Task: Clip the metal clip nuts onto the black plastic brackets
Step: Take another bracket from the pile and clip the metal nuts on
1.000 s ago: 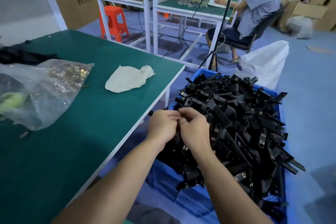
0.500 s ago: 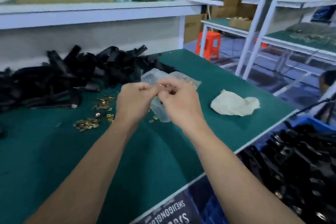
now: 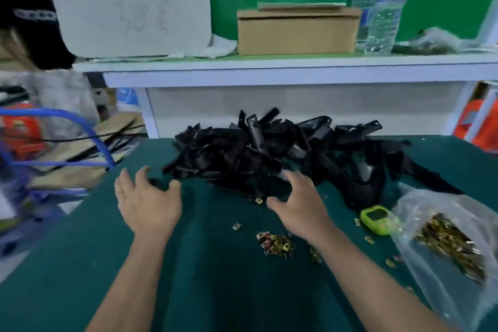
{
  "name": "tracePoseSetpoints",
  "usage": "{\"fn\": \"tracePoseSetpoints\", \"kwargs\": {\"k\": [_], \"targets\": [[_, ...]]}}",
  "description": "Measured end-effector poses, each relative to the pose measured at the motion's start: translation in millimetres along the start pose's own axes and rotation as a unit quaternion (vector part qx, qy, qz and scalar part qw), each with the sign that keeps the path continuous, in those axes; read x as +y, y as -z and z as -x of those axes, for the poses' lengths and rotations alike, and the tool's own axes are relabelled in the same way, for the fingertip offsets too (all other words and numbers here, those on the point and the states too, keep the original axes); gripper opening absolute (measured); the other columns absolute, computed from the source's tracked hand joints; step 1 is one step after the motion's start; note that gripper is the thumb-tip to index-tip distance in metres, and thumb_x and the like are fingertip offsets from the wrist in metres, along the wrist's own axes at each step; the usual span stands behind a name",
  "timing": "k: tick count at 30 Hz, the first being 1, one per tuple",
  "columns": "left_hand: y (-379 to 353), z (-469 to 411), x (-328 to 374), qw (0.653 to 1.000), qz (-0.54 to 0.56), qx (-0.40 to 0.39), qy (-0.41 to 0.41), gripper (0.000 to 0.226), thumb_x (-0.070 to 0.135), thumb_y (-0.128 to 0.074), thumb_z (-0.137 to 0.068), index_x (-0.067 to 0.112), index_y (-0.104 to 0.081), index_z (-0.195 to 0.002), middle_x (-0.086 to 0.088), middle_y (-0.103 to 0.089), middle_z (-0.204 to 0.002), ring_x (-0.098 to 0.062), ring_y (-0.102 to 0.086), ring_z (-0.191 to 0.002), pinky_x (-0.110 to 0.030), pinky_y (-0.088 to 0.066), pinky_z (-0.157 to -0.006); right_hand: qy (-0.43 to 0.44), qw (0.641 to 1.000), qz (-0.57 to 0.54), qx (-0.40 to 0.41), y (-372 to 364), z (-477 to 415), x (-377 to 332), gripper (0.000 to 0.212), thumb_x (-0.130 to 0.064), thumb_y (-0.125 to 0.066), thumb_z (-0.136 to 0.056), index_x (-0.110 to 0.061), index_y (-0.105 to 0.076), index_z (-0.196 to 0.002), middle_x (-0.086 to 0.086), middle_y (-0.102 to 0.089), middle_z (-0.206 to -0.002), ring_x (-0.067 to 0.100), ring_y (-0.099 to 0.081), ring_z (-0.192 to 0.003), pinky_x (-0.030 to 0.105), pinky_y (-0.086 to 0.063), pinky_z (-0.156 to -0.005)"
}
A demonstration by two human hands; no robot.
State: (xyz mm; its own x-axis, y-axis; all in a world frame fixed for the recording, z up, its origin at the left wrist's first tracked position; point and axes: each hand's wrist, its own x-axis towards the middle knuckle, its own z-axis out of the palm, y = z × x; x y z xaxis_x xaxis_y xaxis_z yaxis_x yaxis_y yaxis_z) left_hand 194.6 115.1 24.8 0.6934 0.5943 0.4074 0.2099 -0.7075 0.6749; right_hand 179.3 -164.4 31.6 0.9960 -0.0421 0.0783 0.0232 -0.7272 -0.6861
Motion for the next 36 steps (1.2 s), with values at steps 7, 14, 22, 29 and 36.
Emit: {"fn": "tracePoseSetpoints", "kwargs": {"k": [7, 14, 22, 29, 36], "targets": [[-59.3, -33.8, -31.2, 0.977, -0.034, -0.201, 0.058, 0.084, 0.068, -0.05, -0.092, 0.023, -0.028, -0.16, -0.008, -0.04, -0.162, -0.037, -0.045, -0.141, -0.05, -0.036, -0.114, 0.017, 0.996, 0.066, -0.052, -23.4, -75.2, 10.4, 0.098, -0.066, -0.066, -0.088, -0.038, -0.009, -0.162, -0.008, 0.003, -0.171, 0.022, 0.003, -0.158, 0.048, -0.018, -0.126], [-118.2, -8.7, 29.6, 0.964, -0.067, -0.256, 0.01, 0.093, 0.064, -0.058, -0.086, 0.023, -0.022, -0.161, -0.014, -0.01, -0.171, -0.041, -0.041, -0.143, -0.047, -0.033, -0.114, 0.017, 0.994, 0.109, -0.021, -32.1, -89.5, 14.2, 0.057, -0.04, -0.065, -0.097, -0.024, -0.044, -0.147, -0.001, -0.012, -0.169, 0.025, -0.026, -0.15, 0.042, -0.037, -0.117], [-111.5, 15.9, 44.6, 0.964, 0.04, -0.257, -0.05, 0.101, 0.061, -0.078, -0.076, 0.031, -0.028, -0.158, -0.003, -0.023, -0.169, -0.036, -0.045, -0.141, -0.049, -0.04, -0.114, -0.053, 0.995, -0.07, 0.056, 18.9, -67.1, 32.5, 0.044, -0.016, -0.08, -0.083, -0.032, -0.043, -0.1, 0.006, -0.062, -0.072, 0.006, -0.047, -0.039, 0.026, -0.04, -0.041], [-64.1, 57.5, 63.4, 0.985, 0.078, -0.12, -0.099, 0.078, 0.058, -0.062, -0.091, 0.024, -0.033, -0.155, 0.0, -0.03, -0.166, -0.029, -0.04, -0.146, -0.053, -0.032, -0.119, -0.099, 0.933, -0.205, 0.277, 64.7, -10.8, 29.6, 0.021, -0.007, -0.059, -0.095, -0.028, -0.056, -0.097, -0.005, -0.069, -0.092, 0.013, -0.064, -0.084, 0.031, -0.045, -0.067], [-35.2, 155.3, 84.1, 0.857, 0.324, -0.392, -0.084, 0.036, 0.048, -0.067, -0.091, 0.064, -0.055, -0.121, 0.032, -0.068, -0.109, 0.01, -0.063, -0.101, -0.013, -0.05, -0.078, -0.13, 0.825, -0.546, 0.064, 40.7, 67.7, 45.1, 0.021, 0.004, -0.055, -0.096, -0.016, -0.058, -0.095, 0.014, -0.077, -0.105, 0.031, -0.074, -0.098, 0.043, -0.058, -0.081]]}}
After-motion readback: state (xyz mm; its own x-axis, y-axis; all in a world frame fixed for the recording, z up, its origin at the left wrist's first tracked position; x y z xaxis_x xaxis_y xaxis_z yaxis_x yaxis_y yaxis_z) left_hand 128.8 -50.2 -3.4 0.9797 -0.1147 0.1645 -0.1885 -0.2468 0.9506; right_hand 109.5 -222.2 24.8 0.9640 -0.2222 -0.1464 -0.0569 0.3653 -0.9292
